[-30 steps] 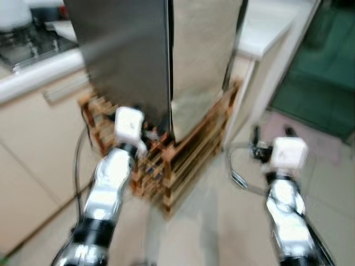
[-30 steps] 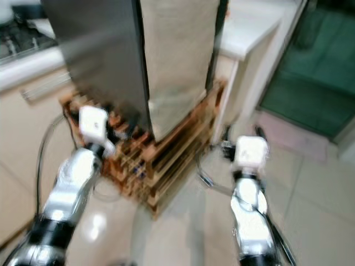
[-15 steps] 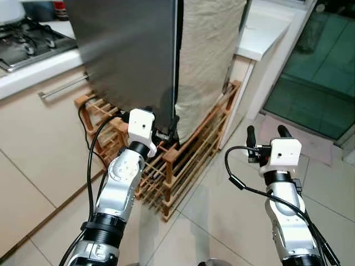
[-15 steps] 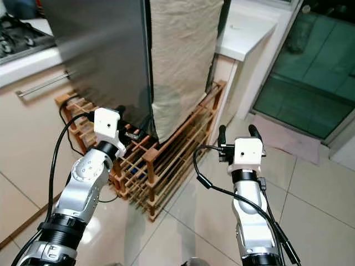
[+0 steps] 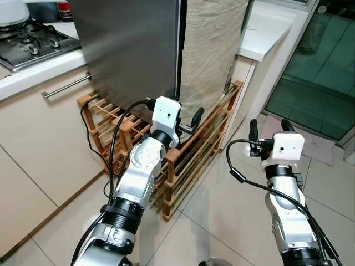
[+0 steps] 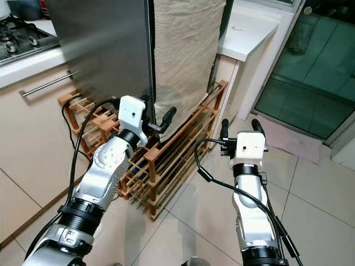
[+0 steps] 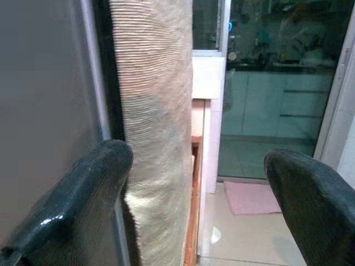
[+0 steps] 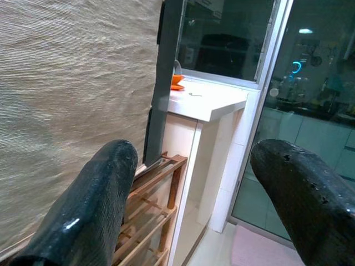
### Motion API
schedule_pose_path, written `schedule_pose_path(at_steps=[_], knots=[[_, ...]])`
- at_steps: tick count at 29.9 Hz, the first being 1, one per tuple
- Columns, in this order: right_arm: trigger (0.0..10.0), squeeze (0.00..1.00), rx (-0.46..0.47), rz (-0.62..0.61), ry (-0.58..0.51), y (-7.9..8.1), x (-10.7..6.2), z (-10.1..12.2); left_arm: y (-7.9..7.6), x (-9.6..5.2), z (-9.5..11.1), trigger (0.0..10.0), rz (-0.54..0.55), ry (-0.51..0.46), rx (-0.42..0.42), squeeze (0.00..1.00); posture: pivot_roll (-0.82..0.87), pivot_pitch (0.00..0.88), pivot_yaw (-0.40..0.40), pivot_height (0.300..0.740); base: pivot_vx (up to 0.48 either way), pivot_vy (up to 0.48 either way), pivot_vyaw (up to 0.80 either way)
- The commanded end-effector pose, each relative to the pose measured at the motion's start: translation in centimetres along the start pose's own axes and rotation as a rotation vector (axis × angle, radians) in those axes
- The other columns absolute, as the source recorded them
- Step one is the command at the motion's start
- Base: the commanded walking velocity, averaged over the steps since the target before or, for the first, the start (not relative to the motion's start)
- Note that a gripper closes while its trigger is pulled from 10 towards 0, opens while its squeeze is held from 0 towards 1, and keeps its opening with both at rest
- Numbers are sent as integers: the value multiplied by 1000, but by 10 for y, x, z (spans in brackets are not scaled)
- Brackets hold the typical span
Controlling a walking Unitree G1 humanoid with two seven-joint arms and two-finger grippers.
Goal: Restocking fridge
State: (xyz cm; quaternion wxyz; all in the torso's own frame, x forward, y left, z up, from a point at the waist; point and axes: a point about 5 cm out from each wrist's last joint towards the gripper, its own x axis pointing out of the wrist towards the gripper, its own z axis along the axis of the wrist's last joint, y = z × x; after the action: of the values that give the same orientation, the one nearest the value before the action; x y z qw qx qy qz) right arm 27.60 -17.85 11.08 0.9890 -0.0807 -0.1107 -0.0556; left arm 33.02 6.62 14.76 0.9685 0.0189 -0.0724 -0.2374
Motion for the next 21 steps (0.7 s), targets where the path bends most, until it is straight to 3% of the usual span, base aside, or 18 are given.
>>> schedule_pose_path(at_steps=[1,10,21], knots=[[10000,0,-6,-23,8,-6,0,-1,0,1,2,10000,3,-10,-2,0,-109,0,-23,732,480,0,0],[10000,0,-11,-10,20,-4,-3,-4,3,2,5,10000,49,-21,-30,0,-108,0,-23,732,474,0,0],[10000,0,-10,5,38,-1,-9,-8,3,-1,3,10000,53,-8,-36,0,-111,0,-16,732,0,0,0]])
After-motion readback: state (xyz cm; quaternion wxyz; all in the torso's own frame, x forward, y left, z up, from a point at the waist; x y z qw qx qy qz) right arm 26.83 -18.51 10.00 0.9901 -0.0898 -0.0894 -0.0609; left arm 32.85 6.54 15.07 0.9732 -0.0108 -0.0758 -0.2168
